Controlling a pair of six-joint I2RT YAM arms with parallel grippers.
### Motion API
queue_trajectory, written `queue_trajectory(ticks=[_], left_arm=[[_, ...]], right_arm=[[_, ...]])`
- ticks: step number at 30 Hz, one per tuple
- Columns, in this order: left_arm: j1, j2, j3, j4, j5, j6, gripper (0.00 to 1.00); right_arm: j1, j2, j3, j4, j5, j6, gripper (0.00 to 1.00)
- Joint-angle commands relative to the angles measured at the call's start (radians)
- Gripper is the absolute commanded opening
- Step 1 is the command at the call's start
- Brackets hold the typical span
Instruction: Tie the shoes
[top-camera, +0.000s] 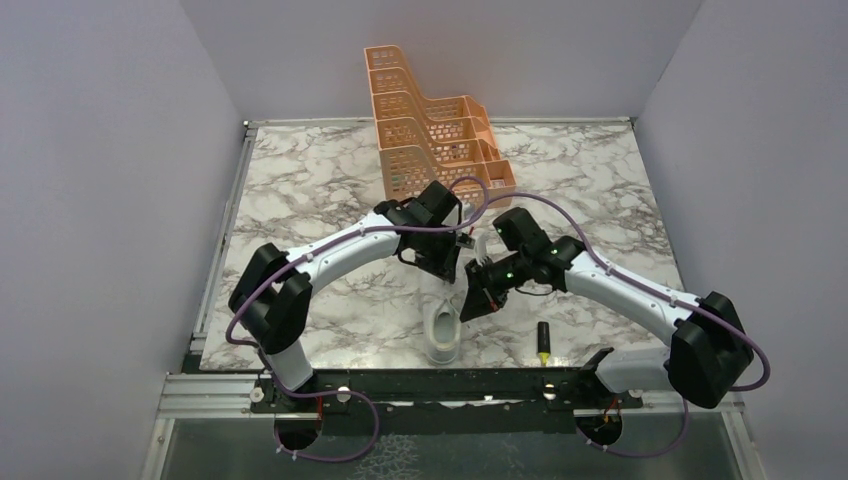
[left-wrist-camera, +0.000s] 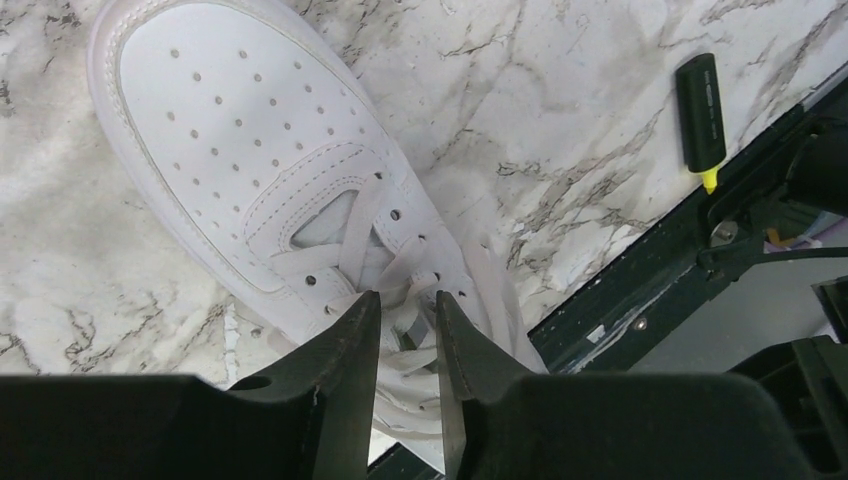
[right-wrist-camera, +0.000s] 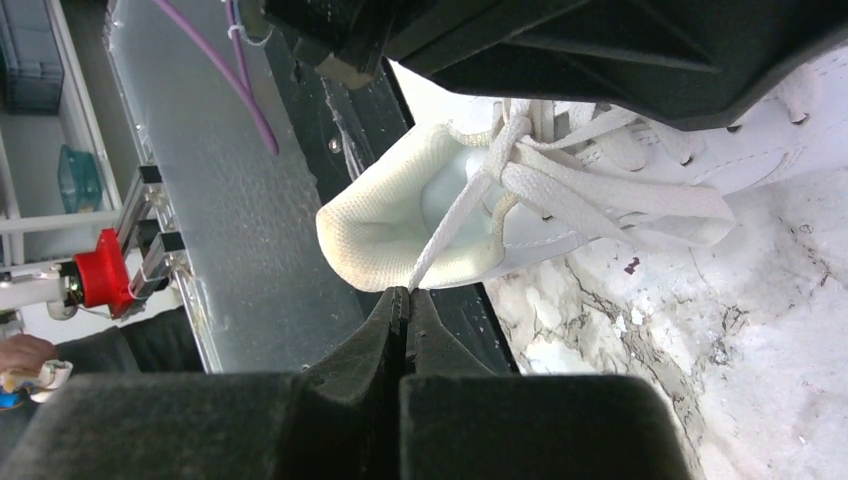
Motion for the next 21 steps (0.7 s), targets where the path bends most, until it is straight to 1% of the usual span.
queue_trajectory(ticks=[1, 3, 4, 9, 18, 21], left_arm=[[-0.050, 0.009, 0.027, -0.048, -0.062, 0.036, 0.27], [-0.054, 0.019, 0.034, -0.047, -0.054, 0.024, 0.25], [-0.055, 0.022, 0.040, -0.046, -0.057, 0.020, 0.23], [-0.055, 0.025, 0.073, -0.047, -0.095, 0.011, 0.00], [-0.045, -0.024, 0.090, -0.043, -0.135, -0.021, 0.00], [-0.042, -0.046, 0.078, -0.033, -0.181, -0.031, 0.00]], right_arm=[[0.006, -0.016, -0.011, 0.023, -0.016, 0.011, 0.01], [0.006, -0.015, -0.013, 0.026, -0.014, 0.014, 0.01], [0.006, -0.015, -0.014, 0.029, -0.015, 0.015, 0.01], [0.007, -0.016, -0.016, 0.015, -0.020, 0.015, 0.01], [0.009, -0.065, -0.047, -0.025, -0.032, 0.049, 0.01], [0.009, -0.074, -0.067, -0.030, -0.032, 0.065, 0.01]])
